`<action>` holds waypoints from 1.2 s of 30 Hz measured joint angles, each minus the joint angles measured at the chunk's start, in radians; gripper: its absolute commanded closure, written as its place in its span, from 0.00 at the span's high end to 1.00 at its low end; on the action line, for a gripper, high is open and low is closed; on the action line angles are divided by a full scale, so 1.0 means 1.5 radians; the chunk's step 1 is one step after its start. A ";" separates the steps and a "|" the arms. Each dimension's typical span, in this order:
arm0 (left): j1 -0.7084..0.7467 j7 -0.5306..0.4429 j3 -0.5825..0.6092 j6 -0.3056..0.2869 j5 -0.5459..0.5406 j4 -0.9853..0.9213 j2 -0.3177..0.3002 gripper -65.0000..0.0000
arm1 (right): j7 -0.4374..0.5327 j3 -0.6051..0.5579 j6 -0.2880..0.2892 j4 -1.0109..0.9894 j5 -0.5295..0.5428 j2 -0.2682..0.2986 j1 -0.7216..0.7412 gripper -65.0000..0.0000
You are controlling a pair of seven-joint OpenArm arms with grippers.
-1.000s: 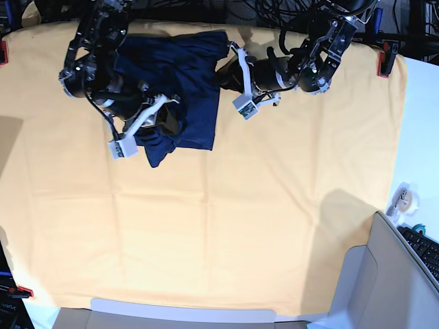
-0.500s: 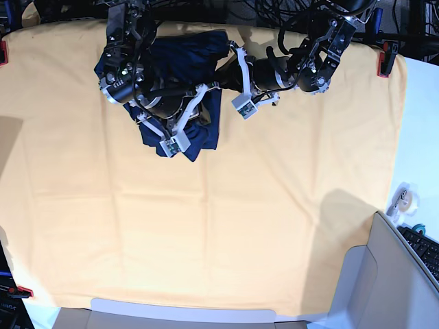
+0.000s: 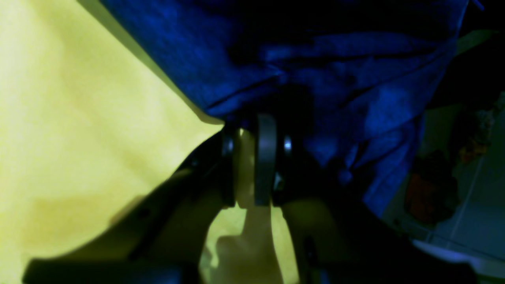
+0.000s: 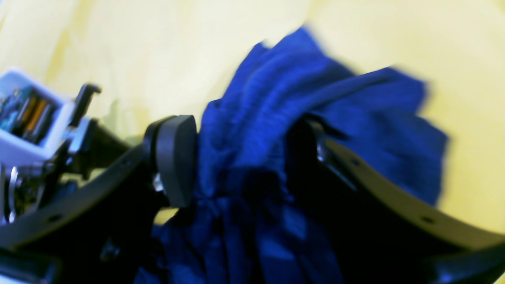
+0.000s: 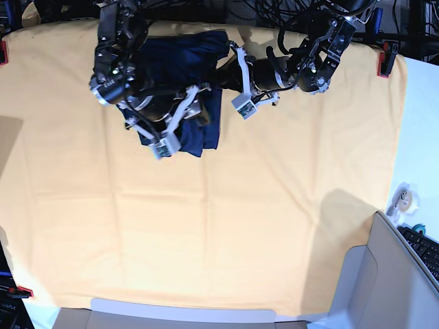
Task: Fold the T-shirt properly
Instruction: 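Release the fold and move the right gripper back to the shirt edge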
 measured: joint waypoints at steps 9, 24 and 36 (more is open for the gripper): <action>0.000 -0.002 0.000 -0.001 0.000 0.000 -0.007 0.09 | -0.002 0.324 0.000 -0.003 0.303 0.038 -0.005 0.55; -0.001 -0.002 0.000 0.000 0.000 0.000 -0.006 0.09 | -0.005 0.401 0.000 -0.121 0.310 0.083 -0.075 0.55; -0.001 -0.002 0.000 0.000 0.000 0.000 -0.005 0.09 | 0.000 0.305 0.002 -0.122 0.332 0.082 -0.059 0.54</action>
